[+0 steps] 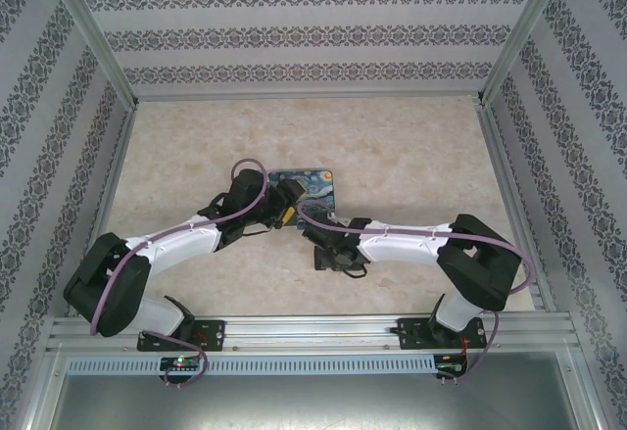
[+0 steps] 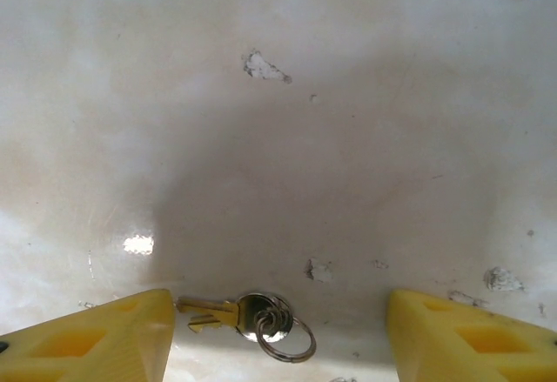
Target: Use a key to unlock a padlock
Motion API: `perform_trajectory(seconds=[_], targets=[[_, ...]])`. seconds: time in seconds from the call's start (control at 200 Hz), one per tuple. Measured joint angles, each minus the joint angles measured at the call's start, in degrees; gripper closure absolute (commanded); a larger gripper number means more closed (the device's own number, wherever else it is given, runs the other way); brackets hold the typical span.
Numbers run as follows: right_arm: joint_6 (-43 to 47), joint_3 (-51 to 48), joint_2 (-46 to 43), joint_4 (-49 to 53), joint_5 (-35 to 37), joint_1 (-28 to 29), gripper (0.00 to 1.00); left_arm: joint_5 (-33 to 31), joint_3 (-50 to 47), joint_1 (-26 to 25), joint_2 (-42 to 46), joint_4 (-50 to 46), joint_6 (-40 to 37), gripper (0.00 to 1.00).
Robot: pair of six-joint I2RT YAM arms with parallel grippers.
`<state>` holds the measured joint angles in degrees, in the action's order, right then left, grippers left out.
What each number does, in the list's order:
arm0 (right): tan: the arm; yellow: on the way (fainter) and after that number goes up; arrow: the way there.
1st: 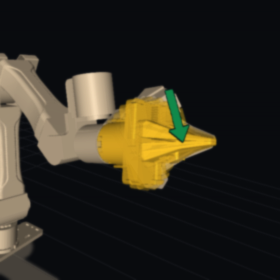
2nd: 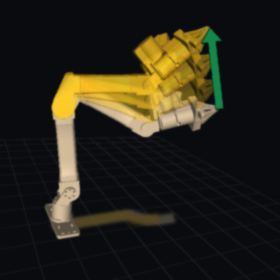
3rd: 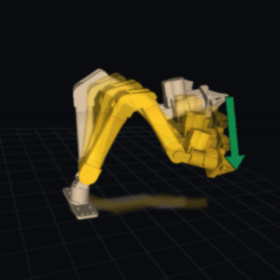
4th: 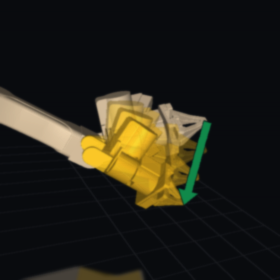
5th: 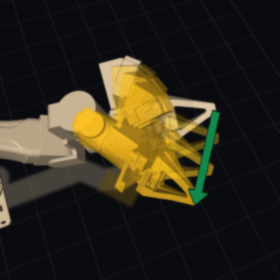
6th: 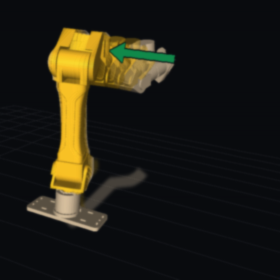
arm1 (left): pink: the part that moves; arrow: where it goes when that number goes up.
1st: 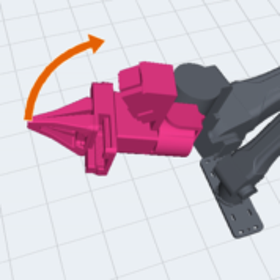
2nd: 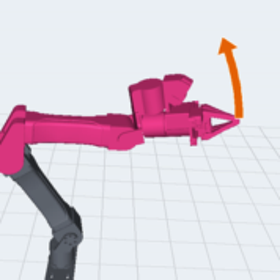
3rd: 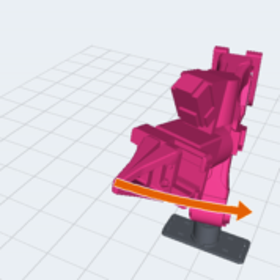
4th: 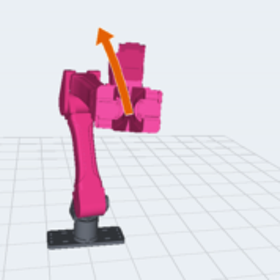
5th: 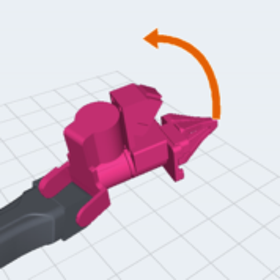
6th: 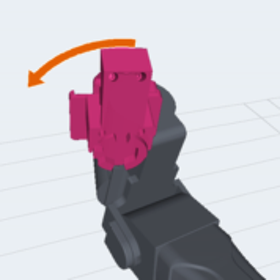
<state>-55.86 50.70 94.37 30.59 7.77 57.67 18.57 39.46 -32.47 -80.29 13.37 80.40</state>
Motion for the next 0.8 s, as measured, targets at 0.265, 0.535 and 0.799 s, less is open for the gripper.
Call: perform_trajectory(seconds=[0.265, 0.535, 0.799], targets=[[-0.61, 3.32, 3.1, 3.41, 2.16, 1.49, 0.4, 0.46, -1.01, 0.9, 0.28, 0.02, 0.0, 0.31], [-1.92, 3.8, 3.82, 3.58, 4.02, 2.89, 0.4, 0.9, -1.22, 1.33, 0.55, 0.04, 0.0, 0.31], [-2.89, 3.41, 3.5, 3.26, 4.28, 2.97, 0.42, 0.87, -1.31, 1.46, 0.66, 0.07, 0.0, 0.31]])
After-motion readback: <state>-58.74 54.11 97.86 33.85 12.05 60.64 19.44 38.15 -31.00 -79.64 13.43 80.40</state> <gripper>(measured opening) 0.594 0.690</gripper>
